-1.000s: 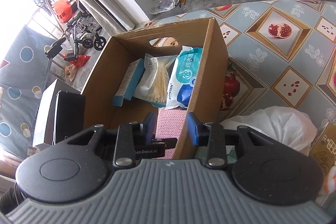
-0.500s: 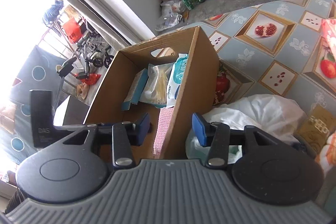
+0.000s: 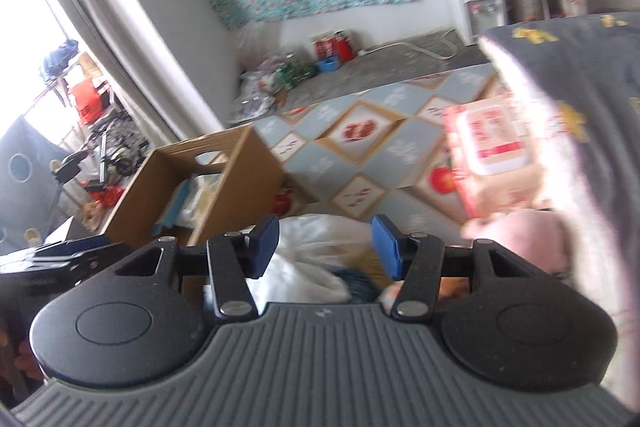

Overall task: Organize soft objects
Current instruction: 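Move the right gripper to the teal checked towel on the bed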

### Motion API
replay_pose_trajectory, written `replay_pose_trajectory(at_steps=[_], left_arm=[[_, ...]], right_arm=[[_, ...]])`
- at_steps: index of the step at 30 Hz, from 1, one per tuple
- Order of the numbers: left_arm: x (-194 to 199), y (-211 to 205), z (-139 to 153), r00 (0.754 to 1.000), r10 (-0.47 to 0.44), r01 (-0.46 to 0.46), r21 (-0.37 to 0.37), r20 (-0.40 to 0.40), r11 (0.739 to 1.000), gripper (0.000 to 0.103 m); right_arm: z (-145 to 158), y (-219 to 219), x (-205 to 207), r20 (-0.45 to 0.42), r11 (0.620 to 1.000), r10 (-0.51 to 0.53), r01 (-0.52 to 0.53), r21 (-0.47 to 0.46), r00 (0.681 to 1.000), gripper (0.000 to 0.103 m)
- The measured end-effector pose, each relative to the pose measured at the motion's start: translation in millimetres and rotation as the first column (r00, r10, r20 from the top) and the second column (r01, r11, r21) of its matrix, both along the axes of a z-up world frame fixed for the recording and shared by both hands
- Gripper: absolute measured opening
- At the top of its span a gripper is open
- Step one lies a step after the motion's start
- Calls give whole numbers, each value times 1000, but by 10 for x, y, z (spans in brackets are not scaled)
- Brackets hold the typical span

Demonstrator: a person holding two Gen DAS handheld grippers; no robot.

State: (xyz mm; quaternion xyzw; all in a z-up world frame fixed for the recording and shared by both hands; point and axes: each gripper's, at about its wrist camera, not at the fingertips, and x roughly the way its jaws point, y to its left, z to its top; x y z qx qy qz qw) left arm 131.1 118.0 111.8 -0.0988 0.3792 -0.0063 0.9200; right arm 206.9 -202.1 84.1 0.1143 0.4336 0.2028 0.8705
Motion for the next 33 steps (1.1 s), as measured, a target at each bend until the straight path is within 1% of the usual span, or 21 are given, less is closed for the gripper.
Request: replay_pose_trajectory(at_steps=[3,5,11,15,18,21,23,25,27,28,29,31,33], left_arm=[[-56,-361,-33,997,-70,71,-33,42,997,94],[-65,-588,-115,992,-114,116,-42,61,992,94],[-212,-1203,-343,967,-229,233,-23,111,972,93],[-361,-1578,-525,937,-329,333,-20,119,943,91],[-485,-1879,-683,908,-404,406,0,109,914,90],[-549,-2128,-824,883,-460,462,4,95,887,83],[-605,-2280,-913,865,-494,496,3,87,869,82],[-678,-2406,-999,850,-522,523,-2,75,852,80],[-717,-2513,-1107,836,-547,548,-14,51,836,71],[-729,-2565,-1163,832,-554,555,-18,38,832,69],[-737,-2605,-1221,832,-554,555,-22,24,832,65],[-744,-2653,-1342,832,-555,555,-32,-6,832,62],[-720,-2681,-1460,835,-549,547,-45,-31,836,58]], right_arm=[[-20,-343,-115,-8,999,-51,51,-18,999,52],[-63,-535,-202,-19,997,-77,77,-29,997,52],[-255,-952,-462,-58,990,-139,137,-41,989,52],[-421,-1140,-663,-87,986,-160,155,-58,983,52],[-543,-1259,-776,-112,983,-168,159,-88,979,52],[-656,-1360,-839,-140,982,-172,159,-97,975,52],[-709,-1399,-883,-152,985,-154,139,-105,976,52],[-748,-1396,-907,-157,989,-115,98,-113,981,52],[-791,-1354,-900,-162,992,-60,40,-122,985,52],[-810,-1327,-877,-168,992,-30,8,-125,985,52],[-842,-1295,-852,-173,991,-1,-22,-132,985,52],[-913,-1222,-787,-181,985,61,-89,-151,982,51],[-1015,-1158,-700,-198,975,89,-126,-181,976,51]])
